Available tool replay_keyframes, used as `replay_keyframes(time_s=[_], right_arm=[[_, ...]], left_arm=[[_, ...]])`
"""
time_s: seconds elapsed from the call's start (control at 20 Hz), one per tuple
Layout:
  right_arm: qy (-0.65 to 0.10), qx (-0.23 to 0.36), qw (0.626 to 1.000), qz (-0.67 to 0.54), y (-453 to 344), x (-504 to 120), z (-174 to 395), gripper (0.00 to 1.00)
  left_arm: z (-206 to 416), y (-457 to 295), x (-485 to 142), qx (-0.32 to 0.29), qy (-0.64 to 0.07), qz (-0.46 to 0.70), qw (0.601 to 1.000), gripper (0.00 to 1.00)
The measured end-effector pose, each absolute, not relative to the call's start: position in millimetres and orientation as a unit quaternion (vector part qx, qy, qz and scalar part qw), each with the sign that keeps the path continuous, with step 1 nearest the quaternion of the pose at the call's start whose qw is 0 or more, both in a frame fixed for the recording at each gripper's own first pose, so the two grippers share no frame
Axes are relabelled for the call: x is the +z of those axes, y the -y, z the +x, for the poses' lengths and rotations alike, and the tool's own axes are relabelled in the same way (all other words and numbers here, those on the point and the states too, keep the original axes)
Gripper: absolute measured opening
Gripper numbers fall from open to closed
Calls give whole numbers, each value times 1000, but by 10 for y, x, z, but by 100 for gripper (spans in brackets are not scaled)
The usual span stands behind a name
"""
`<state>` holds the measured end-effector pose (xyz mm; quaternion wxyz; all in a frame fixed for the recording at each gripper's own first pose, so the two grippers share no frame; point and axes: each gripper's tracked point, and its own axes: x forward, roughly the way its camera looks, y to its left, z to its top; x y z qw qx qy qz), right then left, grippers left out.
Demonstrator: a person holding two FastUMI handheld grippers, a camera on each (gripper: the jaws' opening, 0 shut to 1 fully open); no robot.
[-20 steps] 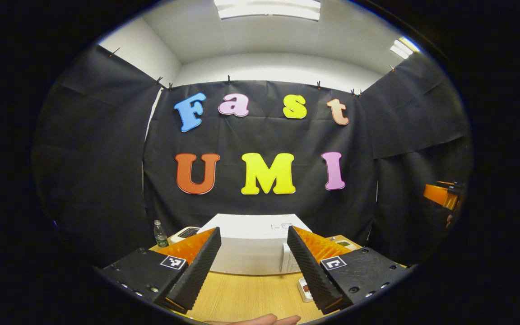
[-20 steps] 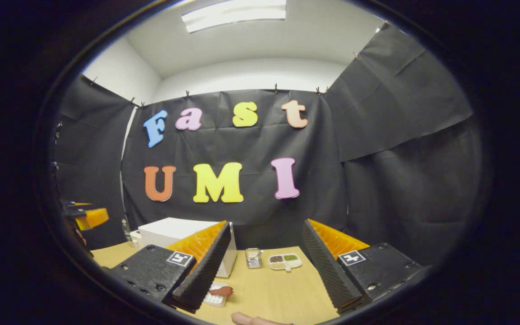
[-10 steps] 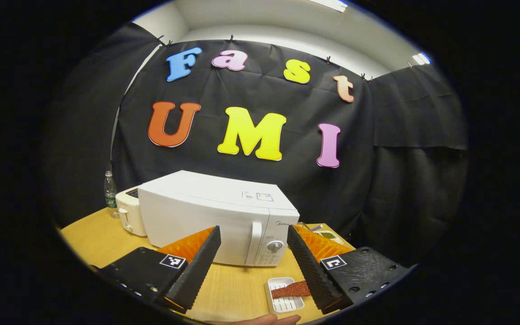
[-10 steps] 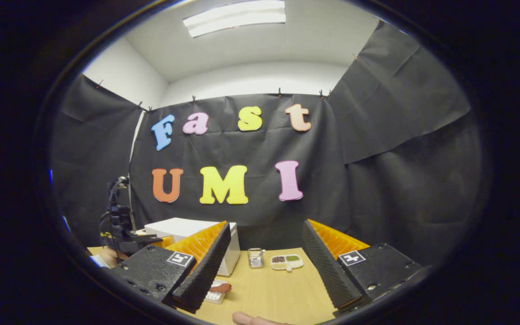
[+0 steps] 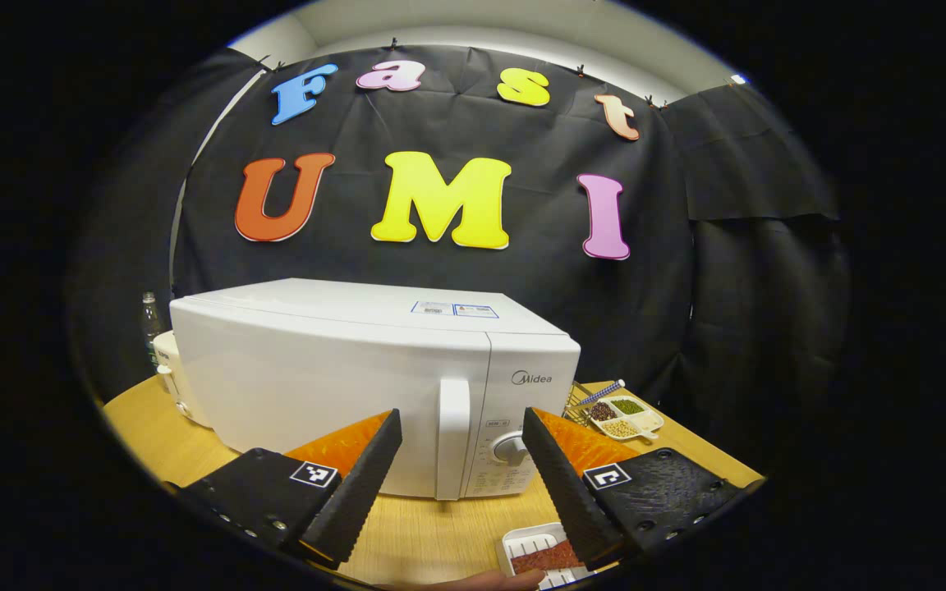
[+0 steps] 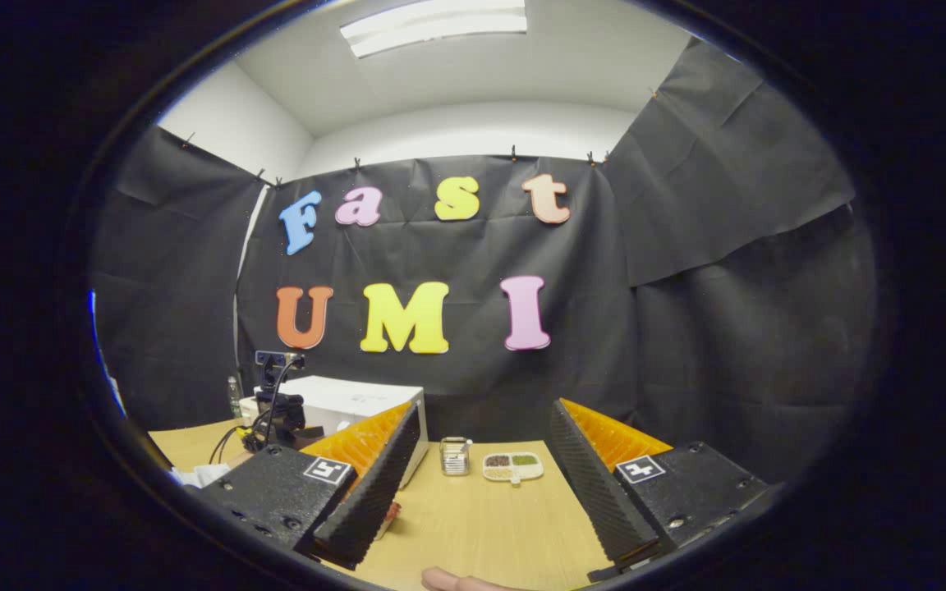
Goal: Open the microwave oven with the left hand, put the food in, and close the microwave oven.
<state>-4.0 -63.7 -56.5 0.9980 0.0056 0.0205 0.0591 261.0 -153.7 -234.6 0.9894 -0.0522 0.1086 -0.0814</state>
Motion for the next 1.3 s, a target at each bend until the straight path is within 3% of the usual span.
replay_keyframes(time_s=[0.05,0.1,0.15,0.2,0.25,0.3,0.35,0.4,0.45,0.5,0.55,0.6,0.7,0.75,0.8,0.9,0.95,1.05,1.1,1.15,1.2,1.25,1.3], right_arm=[[-31,61,998,8,657,-642,-28,100],[-42,62,997,10,692,-710,-12,100],[-52,59,997,14,740,-766,3,94],[-62,56,996,17,798,-826,25,100],[-68,51,996,20,853,-871,32,100],[-73,44,996,22,909,-897,40,93],[-74,38,996,26,953,-915,44,93],[-74,35,996,28,971,-924,44,93],[-75,34,996,28,982,-927,47,93],[-76,33,996,29,980,-950,41,93],[-76,34,996,30,976,-944,37,93],[-77,34,996,31,962,-953,22,93],[-76,35,996,31,942,-935,-2,93],[-75,35,996,30,937,-916,-24,93],[-72,36,996,28,924,-895,-52,100],[-76,36,996,24,910,-900,-109,100],[-79,34,996,24,913,-895,-124,100],[-86,28,996,17,938,-904,-149,100],[-87,26,996,15,951,-899,-161,93],[-88,25,996,12,954,-888,-181,93],[-86,24,996,8,948,-878,-192,100],[-81,23,996,4,949,-852,-195,93],[-79,20,997,1,955,-837,-199,100]], left_arm=[[2666,1549,-2407,-80,-109,-50,990,93],[2715,1530,-2455,-74,-109,-43,990,93],[2767,1508,-2528,-64,-109,-40,991,93],[2821,1507,-2608,-61,-115,-44,990,93],[2859,1520,-2678,-61,-120,-53,990,93],[2890,1524,-2730,-59,-123,-62,989,93],[2895,1549,-2777,-58,-131,-65,988,93],[2916,1512,-2842,-44,-137,-60,988,71],[2924,1541,-2880,-49,-143,-56,987,63],[2929,1475,-2894,-33,-146,-41,988,42],[2893,1465,-2913,-35,-155,-37,987,29],[2908,1485,-2900,-39,-154,-38,987,24],[2888,1483,-2911,-52,-162,-47,984,25],[2871,1486,-2937,-59,-167,-45,983,17],[2848,1490,-2955,-63,-170,-40,983,17],[2827,1478,-2955,-66,-152,-28,986,18],[2831,1480,-2943,-69,-147,-28,986,10],[2837,1482,-2967,-66,-153,-35,985,10],[2808,1478,-2965,-63,-154,-38,985,10],[2756,1466,-2961,-59,-159,-43,985,10],[2698,1447,-2910,-58,-149,-44,986,10],[2601,1433,-2945,-63,-155,-44,985,9],[2505,1416,-2904,-71,-146,-46,986,10]])
